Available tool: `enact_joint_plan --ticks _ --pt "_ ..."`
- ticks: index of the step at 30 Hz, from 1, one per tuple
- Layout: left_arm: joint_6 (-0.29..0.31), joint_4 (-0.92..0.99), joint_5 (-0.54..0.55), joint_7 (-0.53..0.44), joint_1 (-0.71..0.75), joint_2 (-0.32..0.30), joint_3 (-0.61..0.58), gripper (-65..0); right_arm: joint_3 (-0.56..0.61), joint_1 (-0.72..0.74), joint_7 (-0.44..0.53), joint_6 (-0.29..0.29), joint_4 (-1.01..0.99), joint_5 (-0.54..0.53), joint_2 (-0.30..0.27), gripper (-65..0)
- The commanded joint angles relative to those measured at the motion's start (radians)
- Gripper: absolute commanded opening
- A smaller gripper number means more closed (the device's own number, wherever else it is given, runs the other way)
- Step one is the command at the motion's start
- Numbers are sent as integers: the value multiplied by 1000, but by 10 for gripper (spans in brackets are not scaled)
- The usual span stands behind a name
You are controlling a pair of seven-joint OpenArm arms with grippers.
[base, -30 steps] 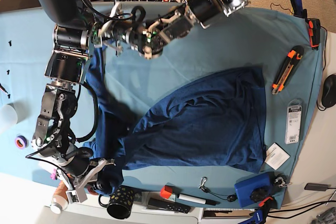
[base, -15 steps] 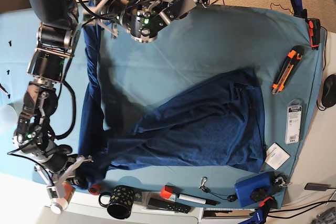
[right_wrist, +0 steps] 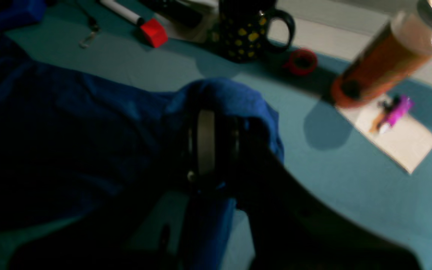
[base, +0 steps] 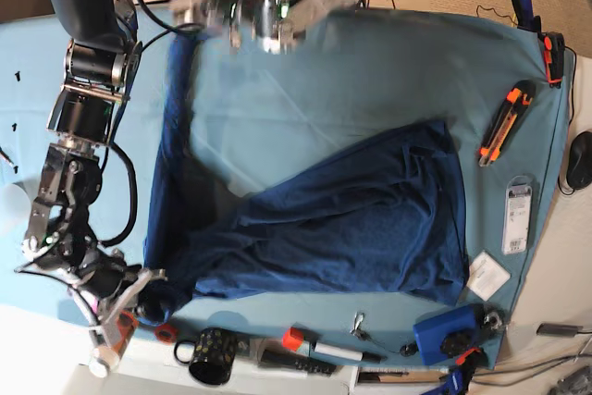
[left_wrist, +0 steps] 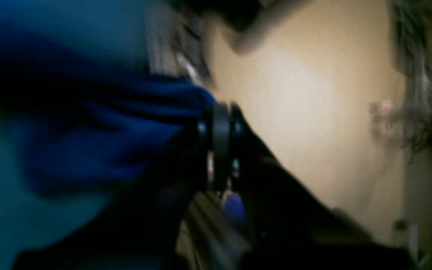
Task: Layout the t-shirt on the table in an organized manner, then fold the t-shirt properly
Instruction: 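Pull the grasped fabric away from the shirt body with the left gripper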
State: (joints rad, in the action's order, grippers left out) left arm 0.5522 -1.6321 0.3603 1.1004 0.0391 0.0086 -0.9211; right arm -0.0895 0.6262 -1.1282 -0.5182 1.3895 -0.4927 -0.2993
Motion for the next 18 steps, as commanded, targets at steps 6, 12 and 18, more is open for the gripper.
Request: enact_joint_plan --ticks 6,12,18 --pt "-128 -117 -154 -33 48 -90 -5 -650 -4 38 0 0 16 -24 -14 -650" --pt "-219 -231 -330 -37 77 -165 -5 -650 -4 32 -52 0 16 -85 -14 -650" --pt "-277 -305 -452 -87 102 -191 -5 -650 -4 22 -53 0 16 -91 -14 -650"
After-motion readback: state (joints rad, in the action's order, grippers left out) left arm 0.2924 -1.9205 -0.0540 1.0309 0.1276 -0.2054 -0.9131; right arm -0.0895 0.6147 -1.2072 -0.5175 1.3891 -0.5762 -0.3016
